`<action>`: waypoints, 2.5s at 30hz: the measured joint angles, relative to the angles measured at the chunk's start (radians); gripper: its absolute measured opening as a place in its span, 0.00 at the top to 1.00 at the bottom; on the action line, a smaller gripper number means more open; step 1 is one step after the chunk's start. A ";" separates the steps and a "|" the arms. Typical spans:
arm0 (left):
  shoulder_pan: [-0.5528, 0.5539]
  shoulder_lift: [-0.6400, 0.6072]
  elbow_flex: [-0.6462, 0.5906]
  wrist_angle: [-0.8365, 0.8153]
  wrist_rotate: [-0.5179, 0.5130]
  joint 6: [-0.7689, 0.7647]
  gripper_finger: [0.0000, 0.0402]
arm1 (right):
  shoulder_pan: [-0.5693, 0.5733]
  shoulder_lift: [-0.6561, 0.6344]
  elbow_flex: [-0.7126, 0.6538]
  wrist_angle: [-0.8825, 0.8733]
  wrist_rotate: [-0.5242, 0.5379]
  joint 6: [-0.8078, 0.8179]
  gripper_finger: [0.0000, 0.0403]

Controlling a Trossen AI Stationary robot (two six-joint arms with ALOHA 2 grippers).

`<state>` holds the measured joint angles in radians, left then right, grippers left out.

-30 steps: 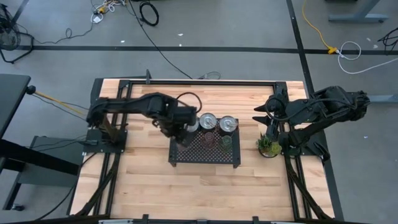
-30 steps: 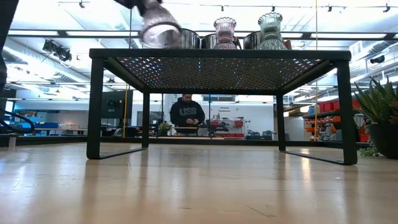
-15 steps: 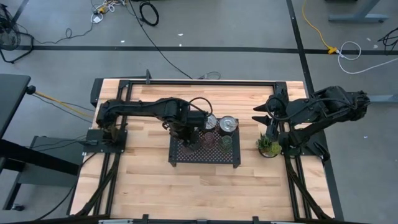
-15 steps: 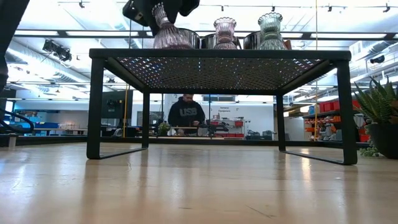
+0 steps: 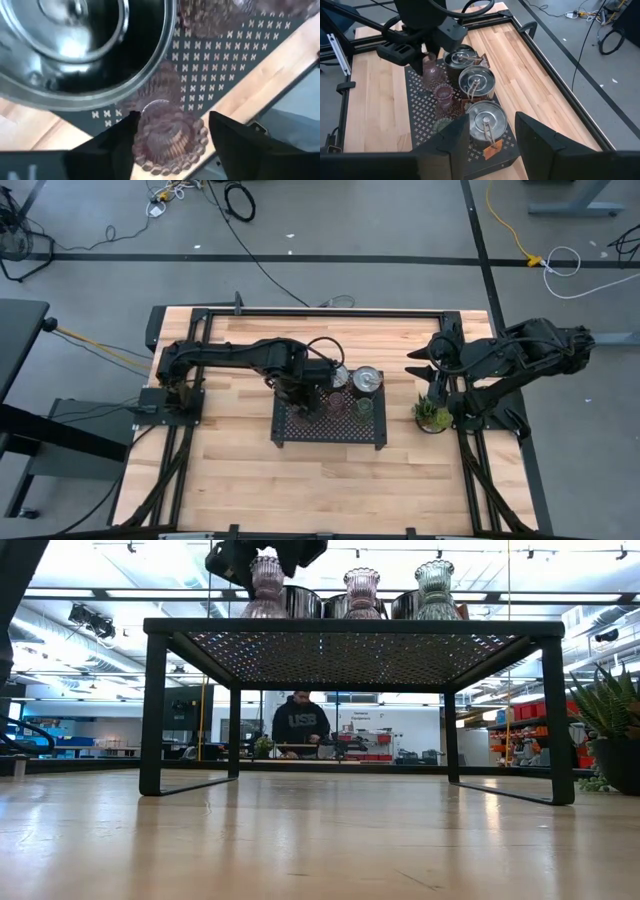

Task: Pick & Place candle stick holders
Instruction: Put the pink glass candle holder on the shelf aligned with the other glass candle holder, then return to Home Position

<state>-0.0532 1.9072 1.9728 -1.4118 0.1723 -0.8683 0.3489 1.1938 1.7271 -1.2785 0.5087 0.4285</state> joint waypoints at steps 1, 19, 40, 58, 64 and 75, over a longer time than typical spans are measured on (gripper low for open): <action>0.000 0.000 0.000 0.007 -0.013 0.001 0.39 | 0.000 0.000 0.000 0.000 0.000 0.000 0.61; 0.005 0.000 0.000 0.105 -0.042 -0.005 0.40 | 0.000 0.000 0.000 -0.001 0.000 0.000 0.61; 0.012 -0.054 0.000 0.105 -0.088 -0.010 0.40 | 0.000 0.000 0.000 -0.001 0.000 0.000 0.61; -0.021 -0.362 0.000 0.069 -0.206 0.187 0.40 | 0.000 -0.017 0.000 -0.137 0.079 0.010 0.61; -0.103 -0.515 0.000 -0.126 -0.319 0.228 0.39 | 0.051 -0.084 -0.029 -0.275 -0.049 0.176 0.61; -0.334 -0.871 -0.302 -0.086 -1.007 0.291 0.39 | 0.117 -0.520 -0.475 0.035 0.346 0.208 0.61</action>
<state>-0.3872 1.0357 1.6712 -1.4976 -0.8345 -0.5775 0.4660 0.6739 1.2522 -1.2435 0.8548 0.6361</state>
